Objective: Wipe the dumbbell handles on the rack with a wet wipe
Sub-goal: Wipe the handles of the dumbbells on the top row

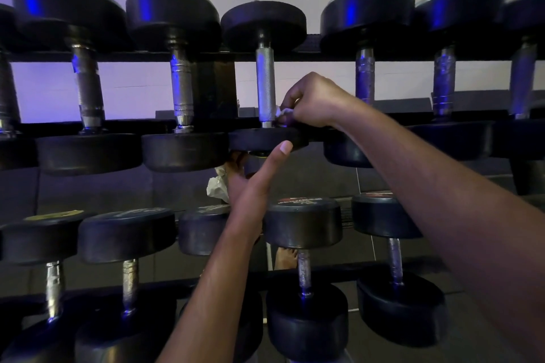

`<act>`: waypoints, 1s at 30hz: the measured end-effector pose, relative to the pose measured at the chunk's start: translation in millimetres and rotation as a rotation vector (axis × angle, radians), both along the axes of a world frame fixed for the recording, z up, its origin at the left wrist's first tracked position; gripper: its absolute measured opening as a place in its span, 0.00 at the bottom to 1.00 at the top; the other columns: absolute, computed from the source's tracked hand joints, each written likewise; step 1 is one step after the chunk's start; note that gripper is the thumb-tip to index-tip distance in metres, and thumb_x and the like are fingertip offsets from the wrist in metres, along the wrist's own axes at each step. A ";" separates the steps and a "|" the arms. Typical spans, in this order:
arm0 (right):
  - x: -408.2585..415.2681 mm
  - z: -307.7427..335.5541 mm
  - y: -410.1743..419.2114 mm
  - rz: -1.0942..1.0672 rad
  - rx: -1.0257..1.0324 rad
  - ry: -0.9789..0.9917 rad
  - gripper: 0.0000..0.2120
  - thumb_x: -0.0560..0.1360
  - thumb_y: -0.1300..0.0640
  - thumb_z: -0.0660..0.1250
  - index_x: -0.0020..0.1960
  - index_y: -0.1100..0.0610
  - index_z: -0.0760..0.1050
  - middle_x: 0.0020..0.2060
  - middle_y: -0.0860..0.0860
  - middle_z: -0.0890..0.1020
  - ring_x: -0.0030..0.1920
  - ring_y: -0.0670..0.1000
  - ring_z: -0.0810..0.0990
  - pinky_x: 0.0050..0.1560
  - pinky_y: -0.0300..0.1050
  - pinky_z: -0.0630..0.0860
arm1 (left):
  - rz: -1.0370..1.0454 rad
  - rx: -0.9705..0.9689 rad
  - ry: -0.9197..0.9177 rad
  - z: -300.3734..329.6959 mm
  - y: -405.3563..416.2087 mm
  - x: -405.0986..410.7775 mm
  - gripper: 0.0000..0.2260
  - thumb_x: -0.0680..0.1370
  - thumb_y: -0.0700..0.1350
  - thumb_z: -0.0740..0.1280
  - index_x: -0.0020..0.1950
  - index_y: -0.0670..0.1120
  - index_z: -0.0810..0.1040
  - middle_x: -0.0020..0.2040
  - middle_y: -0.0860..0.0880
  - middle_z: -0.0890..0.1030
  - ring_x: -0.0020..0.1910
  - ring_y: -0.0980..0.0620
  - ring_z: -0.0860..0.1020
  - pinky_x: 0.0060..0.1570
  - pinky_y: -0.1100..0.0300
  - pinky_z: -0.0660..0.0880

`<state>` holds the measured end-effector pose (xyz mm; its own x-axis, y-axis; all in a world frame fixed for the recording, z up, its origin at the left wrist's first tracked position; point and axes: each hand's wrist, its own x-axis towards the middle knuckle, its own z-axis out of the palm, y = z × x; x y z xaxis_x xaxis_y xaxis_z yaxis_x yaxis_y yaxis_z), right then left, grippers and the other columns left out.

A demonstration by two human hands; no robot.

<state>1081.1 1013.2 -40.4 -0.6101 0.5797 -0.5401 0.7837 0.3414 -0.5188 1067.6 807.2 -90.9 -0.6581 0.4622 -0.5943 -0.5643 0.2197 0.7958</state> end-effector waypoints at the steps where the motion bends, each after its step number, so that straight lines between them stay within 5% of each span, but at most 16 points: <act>1: 1.4 0.6 0.2 0.008 0.003 0.019 0.05 0.72 0.50 0.82 0.42 0.49 0.88 0.39 0.45 0.87 0.45 0.48 0.84 0.43 0.43 0.81 | 0.000 0.000 0.003 0.7 0.2 0.1 0.42 0.62 0.70 0.85 0.72 0.59 0.78 0.66 0.56 0.85 0.68 0.47 0.83 0.73 0.38 0.77; 6: 11.5 4.0 -8.6 0.025 0.079 0.209 0.10 0.68 0.44 0.82 0.40 0.49 0.87 0.35 0.45 0.86 0.38 0.46 0.83 0.44 0.46 0.81 | -0.005 0.012 0.006 4.1 0.5 -0.9 0.40 0.64 0.66 0.85 0.72 0.57 0.78 0.65 0.54 0.86 0.66 0.48 0.84 0.70 0.44 0.80; 11: 10.6 1.2 -11.0 0.162 0.295 0.405 0.09 0.71 0.41 0.80 0.44 0.45 0.86 0.38 0.43 0.84 0.44 0.46 0.77 0.45 0.49 0.78 | -0.016 -0.018 -0.009 2.0 0.1 -1.5 0.42 0.63 0.67 0.86 0.73 0.56 0.78 0.66 0.54 0.86 0.67 0.49 0.84 0.72 0.41 0.78; 16: 13.8 -2.4 -11.4 0.376 0.361 0.449 0.10 0.74 0.40 0.76 0.52 0.42 0.88 0.46 0.40 0.82 0.48 0.46 0.77 0.51 0.51 0.78 | -0.043 0.004 0.006 -0.8 0.8 -3.6 0.39 0.66 0.66 0.85 0.73 0.54 0.80 0.66 0.50 0.86 0.67 0.44 0.84 0.71 0.42 0.77; 23: 17.2 6.8 -5.9 0.517 0.264 0.377 0.15 0.79 0.61 0.73 0.62 0.47 0.86 0.50 0.46 0.78 0.49 0.46 0.77 0.52 0.46 0.78 | -0.036 0.002 0.015 3.5 1.6 -3.4 0.38 0.65 0.65 0.85 0.71 0.53 0.81 0.64 0.50 0.87 0.64 0.48 0.85 0.69 0.42 0.79; 30: 5.0 12.9 -7.0 0.705 0.554 0.362 0.11 0.82 0.53 0.66 0.58 0.45 0.86 0.50 0.47 0.75 0.48 0.49 0.74 0.39 0.48 0.71 | -0.034 -0.001 0.003 5.8 2.8 -4.3 0.35 0.67 0.61 0.84 0.70 0.53 0.81 0.63 0.51 0.88 0.63 0.51 0.86 0.66 0.46 0.80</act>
